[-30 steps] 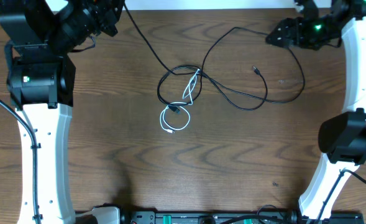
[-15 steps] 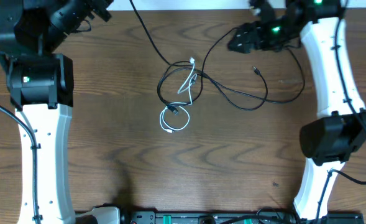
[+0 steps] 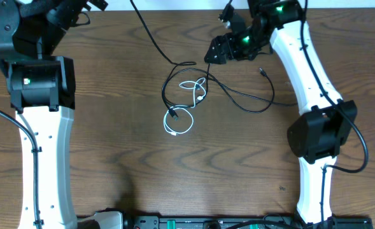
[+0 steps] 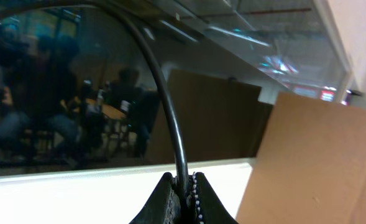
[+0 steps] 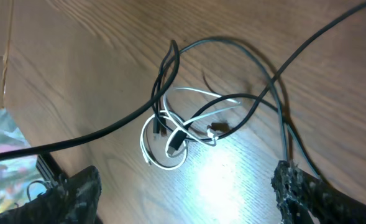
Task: Untangle cables
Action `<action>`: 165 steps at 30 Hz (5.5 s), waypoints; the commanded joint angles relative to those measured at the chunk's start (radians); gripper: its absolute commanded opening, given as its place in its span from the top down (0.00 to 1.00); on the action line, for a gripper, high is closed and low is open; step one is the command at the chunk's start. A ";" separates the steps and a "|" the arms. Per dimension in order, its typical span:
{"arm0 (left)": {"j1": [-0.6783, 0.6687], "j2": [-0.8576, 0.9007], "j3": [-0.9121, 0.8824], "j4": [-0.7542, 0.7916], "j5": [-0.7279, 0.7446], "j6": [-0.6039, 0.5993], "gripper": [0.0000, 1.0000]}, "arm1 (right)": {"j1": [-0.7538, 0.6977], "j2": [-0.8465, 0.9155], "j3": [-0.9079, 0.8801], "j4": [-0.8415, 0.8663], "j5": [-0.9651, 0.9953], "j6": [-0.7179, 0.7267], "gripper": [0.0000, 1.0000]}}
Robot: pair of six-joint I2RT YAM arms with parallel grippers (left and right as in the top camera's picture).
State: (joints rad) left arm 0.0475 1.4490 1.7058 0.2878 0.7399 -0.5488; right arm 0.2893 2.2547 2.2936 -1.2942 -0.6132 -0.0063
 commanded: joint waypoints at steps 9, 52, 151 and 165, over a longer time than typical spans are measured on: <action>0.167 -0.017 0.007 -0.265 -0.128 0.050 0.92 | 0.070 0.124 0.000 0.022 0.063 -0.077 0.18; 0.450 0.143 0.006 -1.058 -0.844 0.192 0.93 | 0.315 0.048 0.003 0.011 0.557 0.526 0.26; 0.209 0.167 0.001 -0.518 0.240 -0.113 0.68 | 0.298 0.026 -0.001 0.602 -0.479 0.124 0.99; 0.211 0.167 0.001 -0.743 0.044 0.086 0.26 | 0.126 -0.117 0.000 0.612 -0.378 0.351 0.99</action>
State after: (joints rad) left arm 0.2543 1.6123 1.7035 -0.4168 0.8829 -0.5407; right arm 0.4500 2.2211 2.2887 -0.6952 -1.0431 0.2604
